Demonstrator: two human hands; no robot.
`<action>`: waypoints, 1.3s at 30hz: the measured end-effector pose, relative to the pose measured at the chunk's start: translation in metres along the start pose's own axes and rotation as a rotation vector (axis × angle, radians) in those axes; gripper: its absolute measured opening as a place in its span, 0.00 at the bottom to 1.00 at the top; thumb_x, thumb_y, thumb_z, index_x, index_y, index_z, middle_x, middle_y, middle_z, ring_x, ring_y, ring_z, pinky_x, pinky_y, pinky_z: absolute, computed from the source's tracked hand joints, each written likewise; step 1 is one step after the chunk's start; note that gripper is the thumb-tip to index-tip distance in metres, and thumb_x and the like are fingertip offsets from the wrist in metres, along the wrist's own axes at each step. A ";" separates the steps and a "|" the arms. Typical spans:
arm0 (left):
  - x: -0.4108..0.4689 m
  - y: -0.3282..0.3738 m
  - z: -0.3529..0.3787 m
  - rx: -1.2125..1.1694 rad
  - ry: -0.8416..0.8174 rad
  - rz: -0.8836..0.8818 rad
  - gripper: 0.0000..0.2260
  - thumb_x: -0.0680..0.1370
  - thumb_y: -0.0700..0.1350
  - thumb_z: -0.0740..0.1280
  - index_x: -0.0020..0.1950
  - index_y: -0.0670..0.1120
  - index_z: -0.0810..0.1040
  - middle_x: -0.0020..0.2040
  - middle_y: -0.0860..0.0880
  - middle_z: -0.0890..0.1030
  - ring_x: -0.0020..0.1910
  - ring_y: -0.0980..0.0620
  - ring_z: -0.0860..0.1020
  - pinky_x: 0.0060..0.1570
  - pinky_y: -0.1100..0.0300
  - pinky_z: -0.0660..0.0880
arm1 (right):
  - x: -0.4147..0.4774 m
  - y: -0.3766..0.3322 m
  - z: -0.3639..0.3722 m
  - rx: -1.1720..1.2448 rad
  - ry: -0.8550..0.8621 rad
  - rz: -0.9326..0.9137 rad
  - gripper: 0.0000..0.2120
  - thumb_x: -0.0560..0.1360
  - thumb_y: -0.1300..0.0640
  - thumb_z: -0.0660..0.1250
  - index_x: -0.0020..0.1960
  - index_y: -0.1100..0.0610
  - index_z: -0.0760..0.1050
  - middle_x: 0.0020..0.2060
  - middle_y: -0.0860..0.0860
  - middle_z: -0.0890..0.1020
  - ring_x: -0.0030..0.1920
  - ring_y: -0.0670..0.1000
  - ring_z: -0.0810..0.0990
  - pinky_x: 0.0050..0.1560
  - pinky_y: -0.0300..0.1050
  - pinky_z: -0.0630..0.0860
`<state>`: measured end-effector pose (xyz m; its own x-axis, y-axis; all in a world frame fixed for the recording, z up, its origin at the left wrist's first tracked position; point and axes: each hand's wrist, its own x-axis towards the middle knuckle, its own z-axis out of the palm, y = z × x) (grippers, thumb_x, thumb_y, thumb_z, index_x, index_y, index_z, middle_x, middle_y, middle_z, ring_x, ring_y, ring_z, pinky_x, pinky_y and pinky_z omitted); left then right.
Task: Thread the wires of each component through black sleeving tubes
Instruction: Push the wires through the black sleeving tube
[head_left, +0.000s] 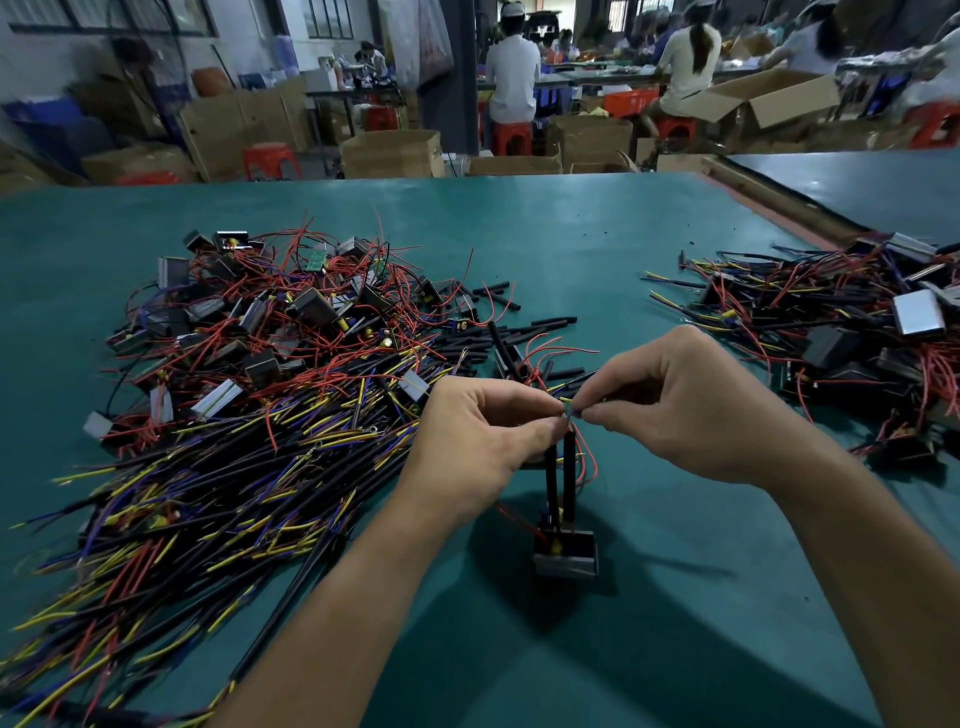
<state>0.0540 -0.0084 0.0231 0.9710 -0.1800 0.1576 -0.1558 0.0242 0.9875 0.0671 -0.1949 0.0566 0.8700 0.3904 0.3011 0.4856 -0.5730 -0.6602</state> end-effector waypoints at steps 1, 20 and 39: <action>0.000 0.000 0.000 0.001 -0.002 -0.002 0.08 0.71 0.30 0.72 0.40 0.42 0.84 0.33 0.49 0.84 0.32 0.57 0.81 0.35 0.64 0.79 | 0.000 0.000 0.001 -0.006 0.001 -0.003 0.08 0.71 0.62 0.75 0.38 0.49 0.85 0.22 0.48 0.75 0.24 0.43 0.65 0.26 0.33 0.61; -0.001 0.002 0.008 0.100 0.060 0.017 0.09 0.74 0.32 0.71 0.36 0.44 0.82 0.31 0.48 0.80 0.30 0.54 0.76 0.34 0.60 0.77 | 0.000 0.000 0.005 -0.050 0.032 0.015 0.06 0.70 0.60 0.74 0.37 0.51 0.85 0.23 0.42 0.78 0.23 0.41 0.71 0.26 0.29 0.63; 0.001 0.000 0.006 0.055 0.005 -0.079 0.09 0.77 0.34 0.67 0.39 0.43 0.79 0.26 0.53 0.77 0.26 0.57 0.74 0.32 0.64 0.75 | -0.001 -0.005 0.007 -0.067 0.022 -0.038 0.06 0.71 0.60 0.73 0.36 0.52 0.82 0.21 0.41 0.73 0.23 0.43 0.68 0.26 0.28 0.61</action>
<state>0.0537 -0.0146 0.0229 0.9816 -0.1739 0.0791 -0.0879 -0.0435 0.9952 0.0631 -0.1879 0.0546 0.8520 0.3973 0.3410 0.5225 -0.6052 -0.6006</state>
